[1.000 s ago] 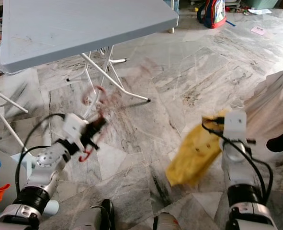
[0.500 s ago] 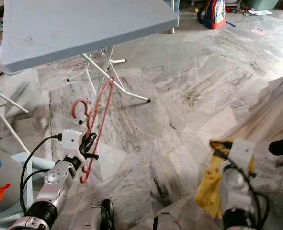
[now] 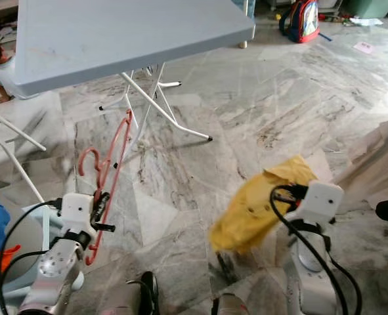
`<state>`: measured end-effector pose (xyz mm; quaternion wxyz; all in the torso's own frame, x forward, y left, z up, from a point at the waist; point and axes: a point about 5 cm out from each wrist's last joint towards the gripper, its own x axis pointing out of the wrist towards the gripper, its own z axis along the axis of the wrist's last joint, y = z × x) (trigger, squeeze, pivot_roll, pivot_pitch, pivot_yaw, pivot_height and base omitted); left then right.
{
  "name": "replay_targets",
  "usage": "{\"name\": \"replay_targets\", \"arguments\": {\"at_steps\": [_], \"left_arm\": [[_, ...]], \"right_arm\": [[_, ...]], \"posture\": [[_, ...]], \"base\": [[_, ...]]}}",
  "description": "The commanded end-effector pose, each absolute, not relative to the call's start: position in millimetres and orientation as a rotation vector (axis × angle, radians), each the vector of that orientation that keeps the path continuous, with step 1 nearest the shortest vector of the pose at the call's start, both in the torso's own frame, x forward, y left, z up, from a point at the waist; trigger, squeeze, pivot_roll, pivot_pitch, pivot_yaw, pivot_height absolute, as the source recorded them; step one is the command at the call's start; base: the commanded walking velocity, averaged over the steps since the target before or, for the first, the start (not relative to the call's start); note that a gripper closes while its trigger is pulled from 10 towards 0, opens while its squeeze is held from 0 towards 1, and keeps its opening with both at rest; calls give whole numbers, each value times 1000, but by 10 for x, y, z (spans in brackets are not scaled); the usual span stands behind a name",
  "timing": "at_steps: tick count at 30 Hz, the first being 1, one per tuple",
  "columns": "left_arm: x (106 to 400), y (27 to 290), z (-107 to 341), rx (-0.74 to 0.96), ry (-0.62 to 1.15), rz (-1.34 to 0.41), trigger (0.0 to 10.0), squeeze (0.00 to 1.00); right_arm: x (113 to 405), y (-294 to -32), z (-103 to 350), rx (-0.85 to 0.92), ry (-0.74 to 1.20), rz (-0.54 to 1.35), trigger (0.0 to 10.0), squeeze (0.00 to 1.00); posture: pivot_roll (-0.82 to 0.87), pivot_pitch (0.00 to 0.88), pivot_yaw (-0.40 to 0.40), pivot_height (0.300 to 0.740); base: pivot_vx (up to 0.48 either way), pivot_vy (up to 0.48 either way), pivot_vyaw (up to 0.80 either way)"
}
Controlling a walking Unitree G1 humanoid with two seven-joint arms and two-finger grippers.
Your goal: Hang hanger
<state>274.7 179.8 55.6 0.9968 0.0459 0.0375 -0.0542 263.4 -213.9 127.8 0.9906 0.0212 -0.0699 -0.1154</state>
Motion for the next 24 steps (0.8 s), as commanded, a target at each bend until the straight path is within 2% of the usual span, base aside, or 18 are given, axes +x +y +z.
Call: {"name": "replay_targets", "arguments": {"at_steps": [1,5,8,24], "left_arm": [[2791,1822,649,82,59,-94,10000,0],[2868,1770,820,61,24,-103,10000,0],[2904,1721,955,40,-2,-111,10000,0],[2952,1644,1159,-13,-33,-109,10000,0]], "right_arm": [[2630,-2100,1390,59,-180,-216,10000,0],[2658,-2019,1495,72,-201,-181,10000,0],[2673,-1987,1519,74,-196,-164,10000,0],[2761,-1862,1617,103,-215,-104,10000,0]], "posture": [[-110,169,44,740],[-104,170,48,740],[-97,176,49,740],[-82,176,46,740]], "base": [[0,0,0],[0,0,0],[278,0,0],[405,0,0]]}}
